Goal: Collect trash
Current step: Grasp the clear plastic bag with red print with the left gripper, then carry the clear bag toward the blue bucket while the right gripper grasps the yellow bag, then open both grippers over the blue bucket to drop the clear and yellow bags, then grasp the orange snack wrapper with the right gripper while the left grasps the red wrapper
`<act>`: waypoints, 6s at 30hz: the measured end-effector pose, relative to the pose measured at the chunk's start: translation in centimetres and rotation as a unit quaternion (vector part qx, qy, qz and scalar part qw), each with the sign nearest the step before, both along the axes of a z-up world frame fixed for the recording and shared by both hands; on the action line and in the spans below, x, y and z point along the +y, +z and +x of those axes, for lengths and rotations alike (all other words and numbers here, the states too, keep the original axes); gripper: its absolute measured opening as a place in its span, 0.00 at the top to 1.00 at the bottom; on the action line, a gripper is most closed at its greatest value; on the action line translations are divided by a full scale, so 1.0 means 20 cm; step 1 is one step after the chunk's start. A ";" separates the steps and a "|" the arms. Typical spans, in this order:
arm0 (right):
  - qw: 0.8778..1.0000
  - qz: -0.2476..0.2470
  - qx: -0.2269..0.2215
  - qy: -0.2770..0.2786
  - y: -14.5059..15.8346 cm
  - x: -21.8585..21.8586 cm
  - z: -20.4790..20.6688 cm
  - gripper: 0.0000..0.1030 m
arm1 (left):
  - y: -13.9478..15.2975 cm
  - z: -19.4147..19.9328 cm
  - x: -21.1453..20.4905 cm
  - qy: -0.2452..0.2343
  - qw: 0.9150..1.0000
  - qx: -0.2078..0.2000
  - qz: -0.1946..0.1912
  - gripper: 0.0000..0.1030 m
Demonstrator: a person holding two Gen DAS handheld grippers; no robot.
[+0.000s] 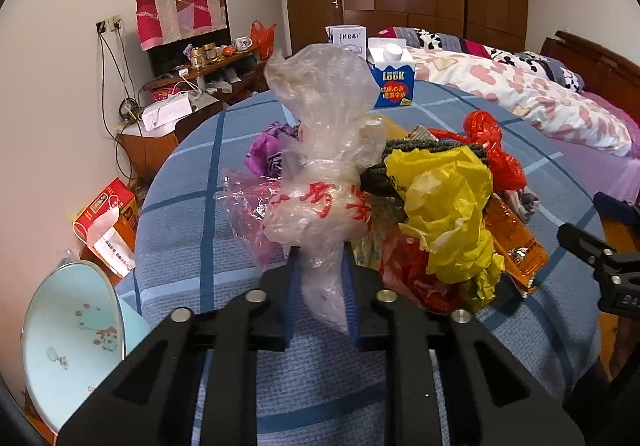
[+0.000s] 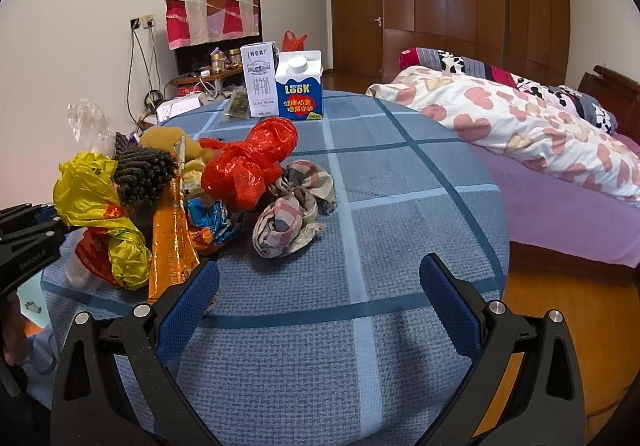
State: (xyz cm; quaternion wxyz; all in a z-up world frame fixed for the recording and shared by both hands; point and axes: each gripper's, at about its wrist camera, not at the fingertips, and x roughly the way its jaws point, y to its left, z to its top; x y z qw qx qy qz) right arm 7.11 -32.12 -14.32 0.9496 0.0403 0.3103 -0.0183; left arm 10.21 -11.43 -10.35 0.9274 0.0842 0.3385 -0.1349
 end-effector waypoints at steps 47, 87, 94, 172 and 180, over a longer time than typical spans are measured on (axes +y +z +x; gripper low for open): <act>0.983 0.019 -0.021 0.180 0.16 0.56 0.06 0.77 | 0.23 -0.35 0.69 0.095 0.995 -0.033 0.009 0.84; 0.948 -0.018 0.009 0.317 0.23 1.48 0.33 0.77 | 0.11 -0.38 1.43 0.273 0.961 0.006 0.032 0.83; 0.943 -0.028 0.022 0.330 0.19 1.60 0.37 0.77 | 0.08 -0.36 1.43 0.278 0.960 0.015 0.029 0.83; 0.987 0.004 0.055 0.151 0.00 0.38 0.15 0.82 | -0.02 -0.16 0.48 0.071 0.997 0.024 0.034 0.37; 0.991 0.024 0.017 0.134 0.16 0.25 0.05 0.83 | 0.06 -0.15 0.31 0.042 0.999 0.011 0.017 0.37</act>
